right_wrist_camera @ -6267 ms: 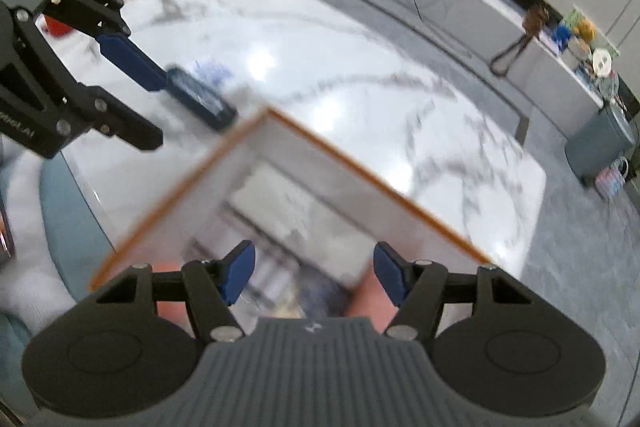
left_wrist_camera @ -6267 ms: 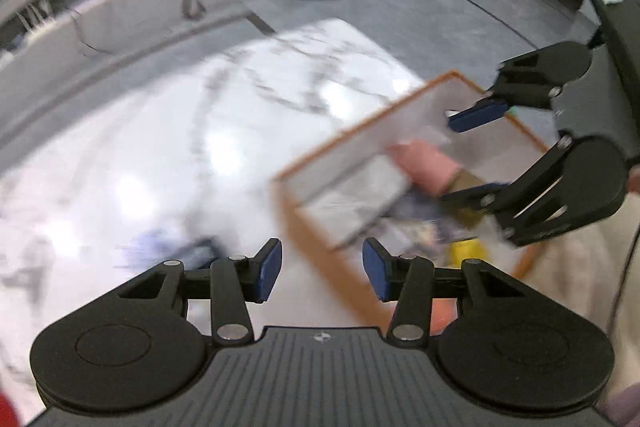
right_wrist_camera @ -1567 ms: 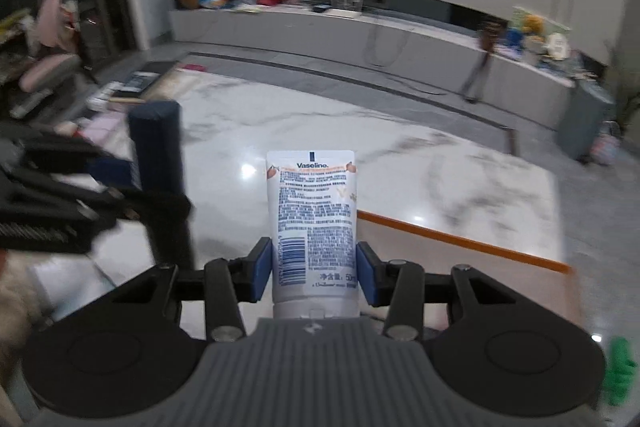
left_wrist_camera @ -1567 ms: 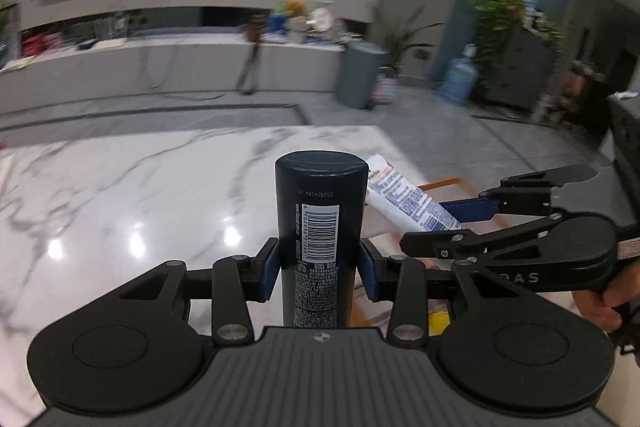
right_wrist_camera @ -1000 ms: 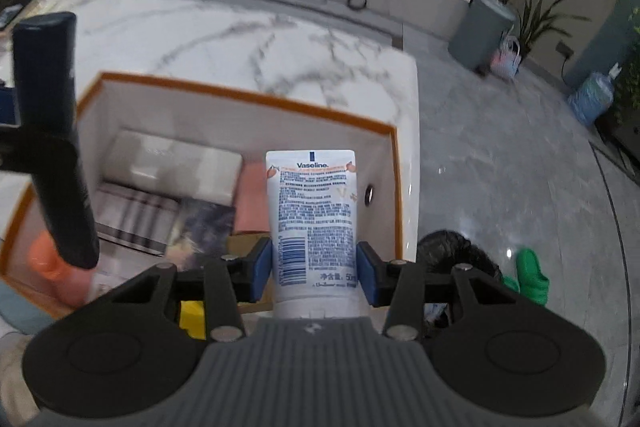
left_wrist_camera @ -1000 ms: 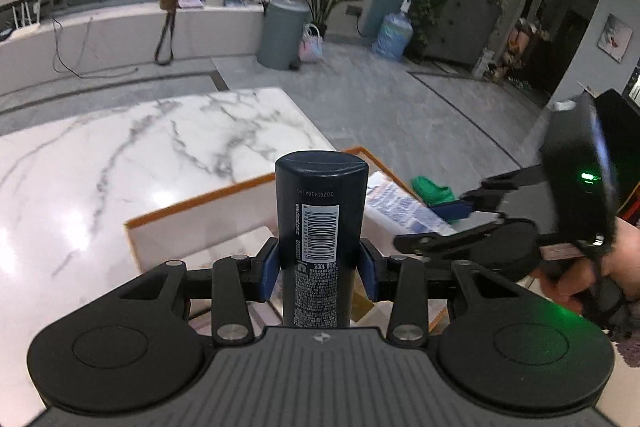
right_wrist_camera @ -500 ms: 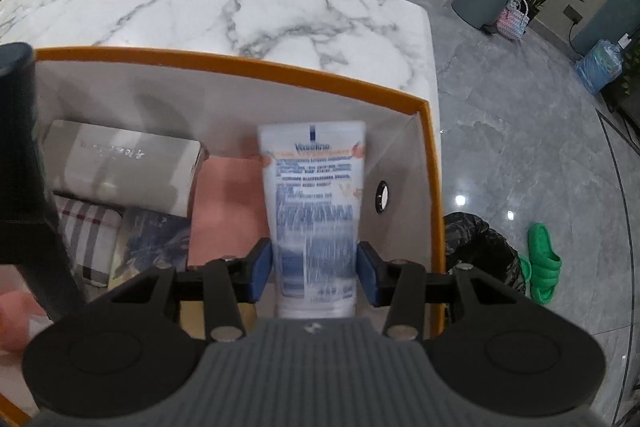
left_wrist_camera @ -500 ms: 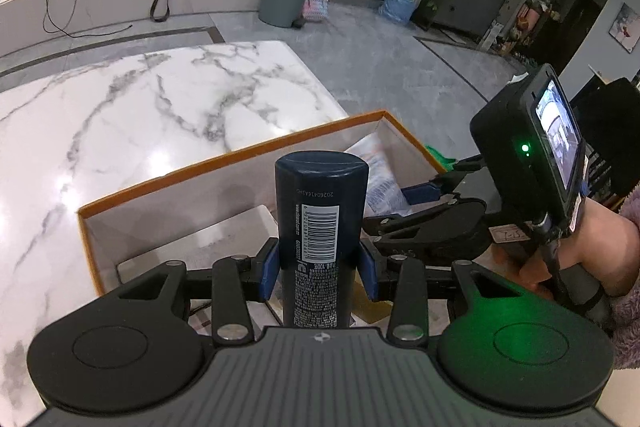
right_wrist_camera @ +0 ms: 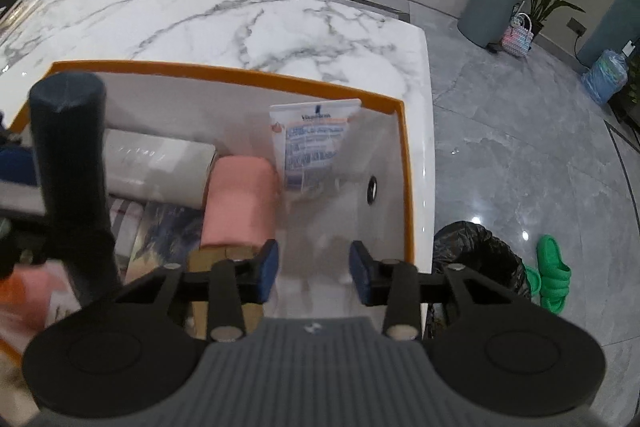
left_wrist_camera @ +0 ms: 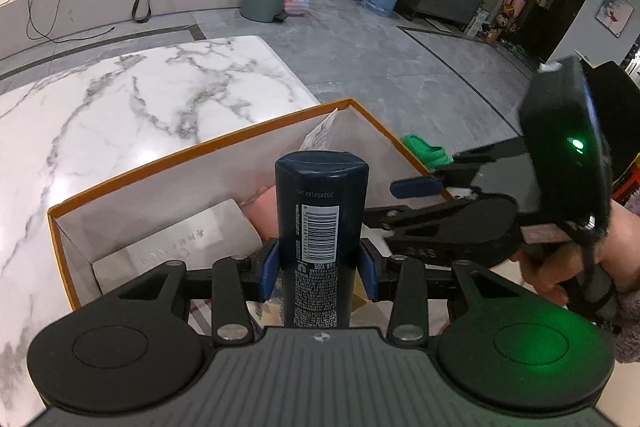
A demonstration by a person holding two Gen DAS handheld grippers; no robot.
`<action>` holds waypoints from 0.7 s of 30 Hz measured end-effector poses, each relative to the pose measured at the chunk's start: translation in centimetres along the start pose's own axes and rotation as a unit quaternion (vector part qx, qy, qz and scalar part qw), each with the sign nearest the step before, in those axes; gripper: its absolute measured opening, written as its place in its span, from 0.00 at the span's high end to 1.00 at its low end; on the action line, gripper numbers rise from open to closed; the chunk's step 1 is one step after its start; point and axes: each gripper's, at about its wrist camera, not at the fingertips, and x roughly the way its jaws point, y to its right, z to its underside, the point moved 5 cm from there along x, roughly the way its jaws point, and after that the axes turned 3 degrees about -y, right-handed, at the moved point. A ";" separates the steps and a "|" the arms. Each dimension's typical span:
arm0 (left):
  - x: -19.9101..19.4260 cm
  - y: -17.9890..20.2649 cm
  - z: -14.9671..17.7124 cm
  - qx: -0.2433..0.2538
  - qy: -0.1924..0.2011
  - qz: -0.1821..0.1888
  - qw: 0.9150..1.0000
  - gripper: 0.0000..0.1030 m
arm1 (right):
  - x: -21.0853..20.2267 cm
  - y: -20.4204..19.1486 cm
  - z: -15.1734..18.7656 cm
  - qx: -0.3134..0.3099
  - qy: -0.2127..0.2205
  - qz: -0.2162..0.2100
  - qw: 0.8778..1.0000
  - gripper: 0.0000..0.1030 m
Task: Organize rigid objects
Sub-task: 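Carry the black can and Vaseline tube over the orange box with both tools, then lower the Vaseline tube into the box with the right tool while the left lowers the black can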
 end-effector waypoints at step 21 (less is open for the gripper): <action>7.3 4.2 -3.5 -0.101 -0.035 0.074 0.992 0.55 | -5.5 5.6 3.7 0.064 0.096 0.047 0.992 0.66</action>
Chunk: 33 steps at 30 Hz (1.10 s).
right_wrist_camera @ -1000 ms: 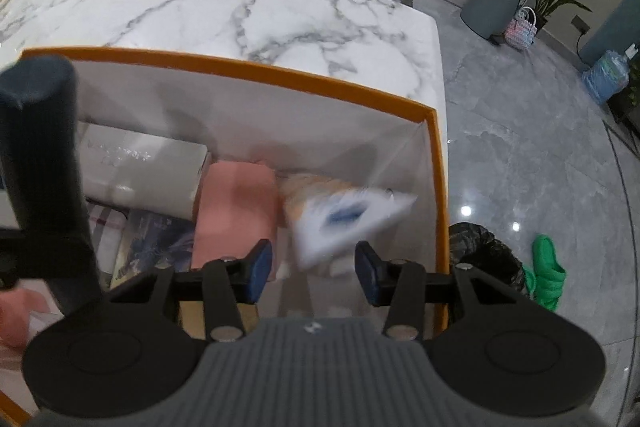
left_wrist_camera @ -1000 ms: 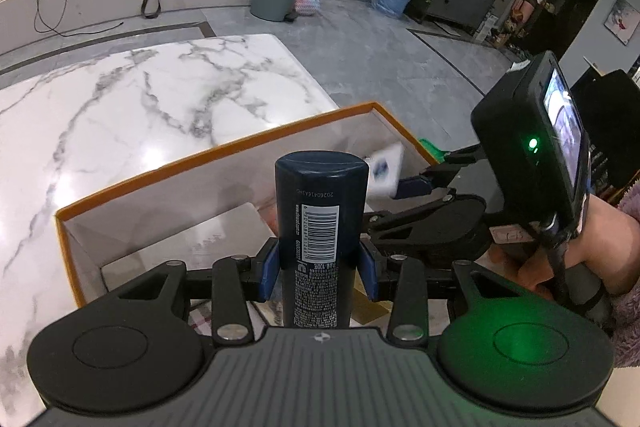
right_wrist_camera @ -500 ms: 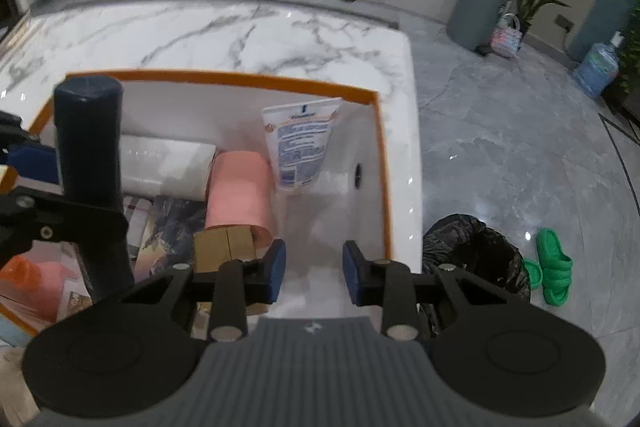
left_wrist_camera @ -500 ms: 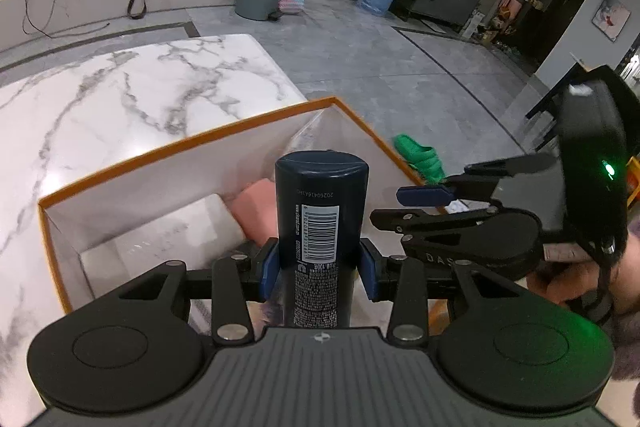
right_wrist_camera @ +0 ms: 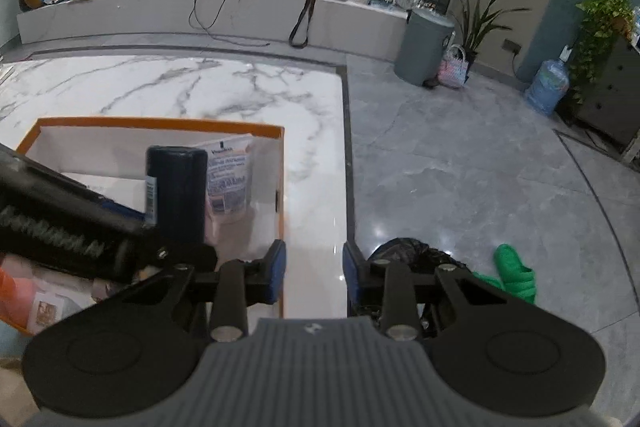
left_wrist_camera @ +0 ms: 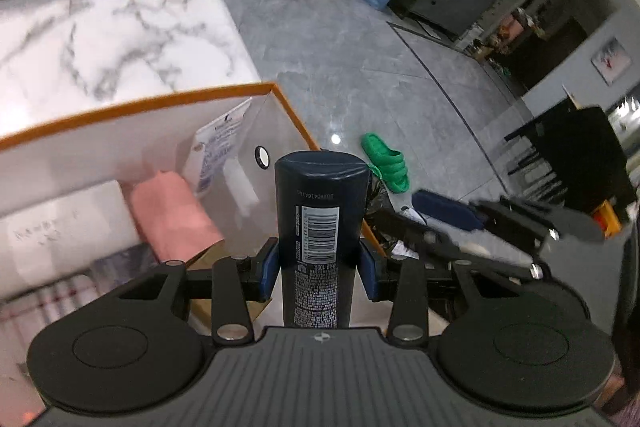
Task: Organize rigid objects
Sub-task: 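Lower the Vaseline tube into the box with the right tool while the left lowers the black can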
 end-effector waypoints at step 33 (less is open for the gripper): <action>2.6 -0.9 0.2 -0.001 -0.022 -0.059 0.998 0.45 | 3.5 -1.3 1.5 -0.022 -0.034 -0.035 0.999 0.48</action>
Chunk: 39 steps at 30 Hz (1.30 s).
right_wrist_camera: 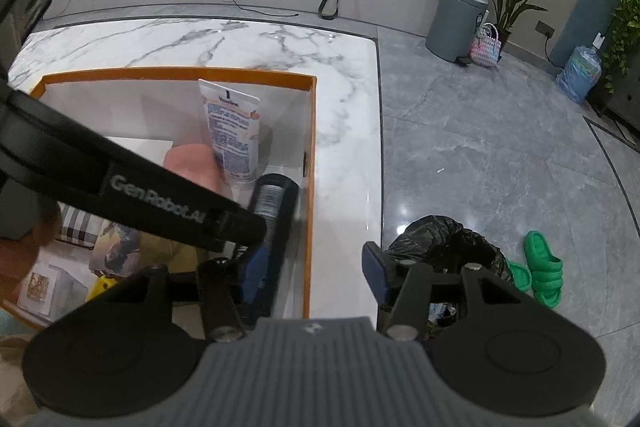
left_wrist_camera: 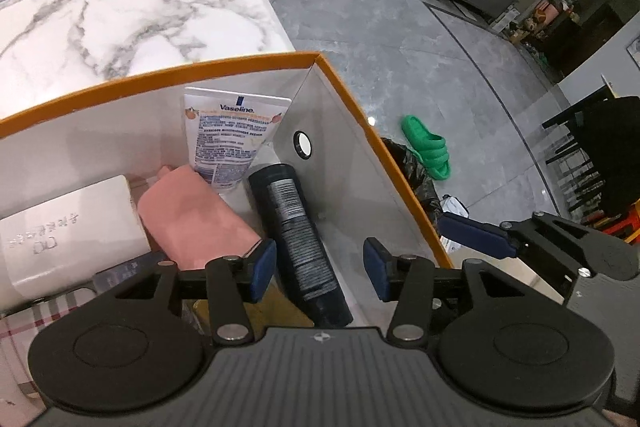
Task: Organize rigid objects
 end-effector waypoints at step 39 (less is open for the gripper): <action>-23.0 -6.6 17.0 0.040 0.332 -0.231 0.914 0.12 | -16.5 -16.1 5.9 0.014 0.237 -0.013 0.971 0.07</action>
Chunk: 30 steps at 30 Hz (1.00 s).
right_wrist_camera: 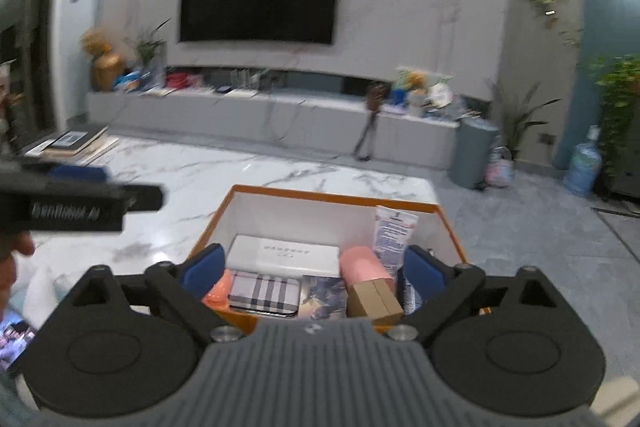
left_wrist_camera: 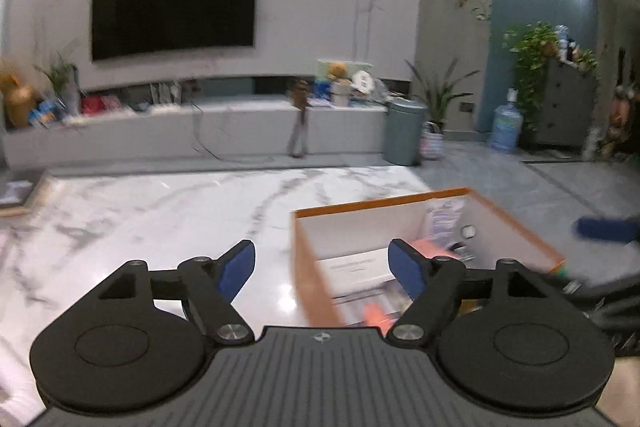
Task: Organize rigid objects
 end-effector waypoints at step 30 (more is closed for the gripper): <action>0.1 -2.8 7.2 -0.031 -0.084 -0.045 0.995 0.05 | 2.4 -1.3 6.0 0.049 -0.017 0.043 0.998 0.02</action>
